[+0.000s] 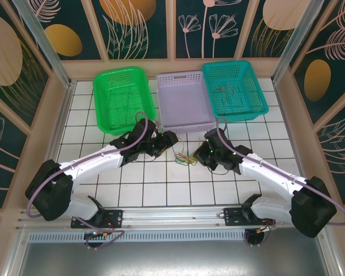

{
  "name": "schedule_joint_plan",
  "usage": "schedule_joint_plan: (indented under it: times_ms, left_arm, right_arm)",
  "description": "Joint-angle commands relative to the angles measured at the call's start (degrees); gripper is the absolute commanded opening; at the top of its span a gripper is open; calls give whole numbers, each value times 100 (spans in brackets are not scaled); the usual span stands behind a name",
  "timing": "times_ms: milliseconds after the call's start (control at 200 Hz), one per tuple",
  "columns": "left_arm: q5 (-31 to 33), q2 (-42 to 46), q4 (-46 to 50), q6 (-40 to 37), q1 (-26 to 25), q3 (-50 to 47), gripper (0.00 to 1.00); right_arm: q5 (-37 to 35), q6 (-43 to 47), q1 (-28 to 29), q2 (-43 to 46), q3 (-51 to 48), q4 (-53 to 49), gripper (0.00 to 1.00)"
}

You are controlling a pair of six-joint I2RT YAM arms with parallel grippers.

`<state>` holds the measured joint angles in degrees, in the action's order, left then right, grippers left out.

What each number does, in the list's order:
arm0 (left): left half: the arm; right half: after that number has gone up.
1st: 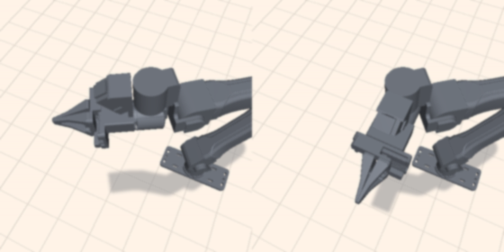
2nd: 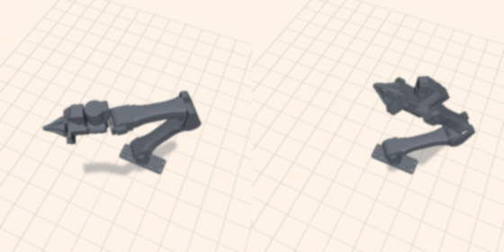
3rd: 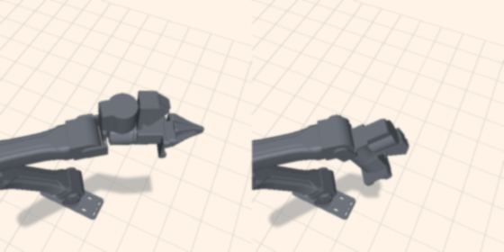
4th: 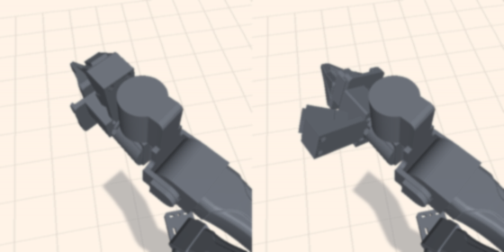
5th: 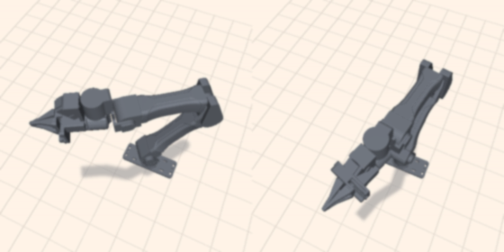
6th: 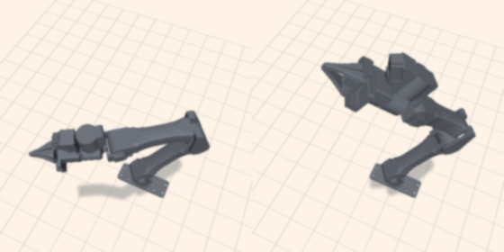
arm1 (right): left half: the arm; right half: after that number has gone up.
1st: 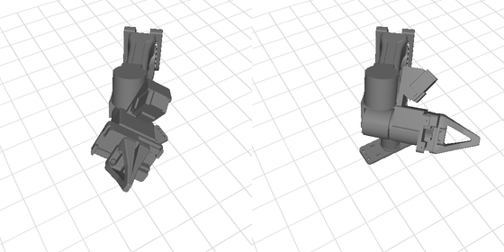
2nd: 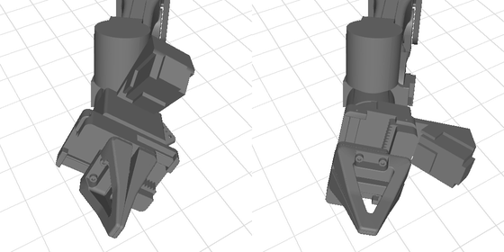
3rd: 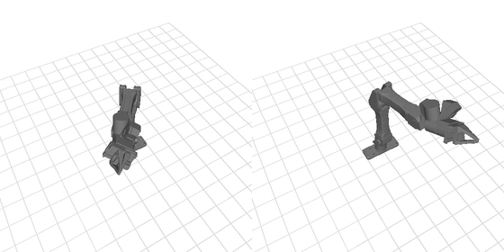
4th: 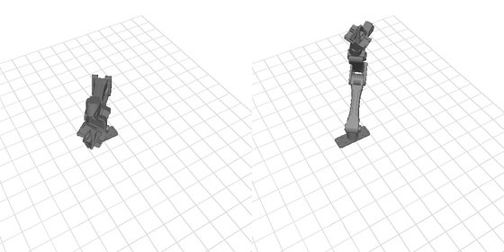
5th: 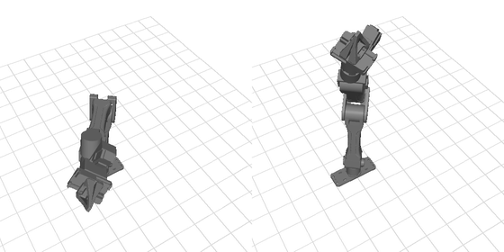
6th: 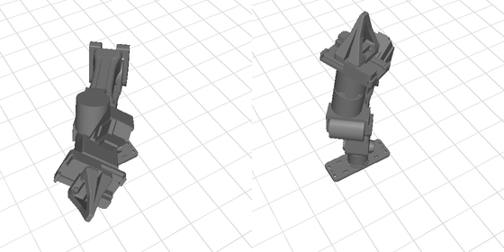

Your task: Untangle the cables

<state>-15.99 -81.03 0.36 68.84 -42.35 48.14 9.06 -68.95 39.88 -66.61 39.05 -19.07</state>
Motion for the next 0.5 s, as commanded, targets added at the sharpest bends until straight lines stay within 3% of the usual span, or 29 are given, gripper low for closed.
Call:
schedule_joint_plan:
  times_ms: [0, 75, 130, 280, 455, 495]
  left_arm:
    - [-36, -169, 323, -50, -20, 154, 62]
    - [-6, -264, 451, -130, -27, 260, 55]
    - [-1, -345, 411, -164, -19, 310, 44]
    - [353, -352, 598, -313, -19, 363, 0]
    - [1215, 230, 1413, -650, -22, 206, 0]
    - [1277, 409, 1432, -651, -21, 66, 0]
  right_arm:
    - [73, 110, -39, -44, 264, 74, 0]
    - [124, 131, -76, -43, 296, 95, 0]
    - [161, 151, -92, -47, 331, 75, 0]
    - [166, 171, -156, 47, 283, -97, 0]
    - [119, 247, -663, 415, -43, -438, 0]
    - [98, 267, -805, 535, -125, -502, 5]
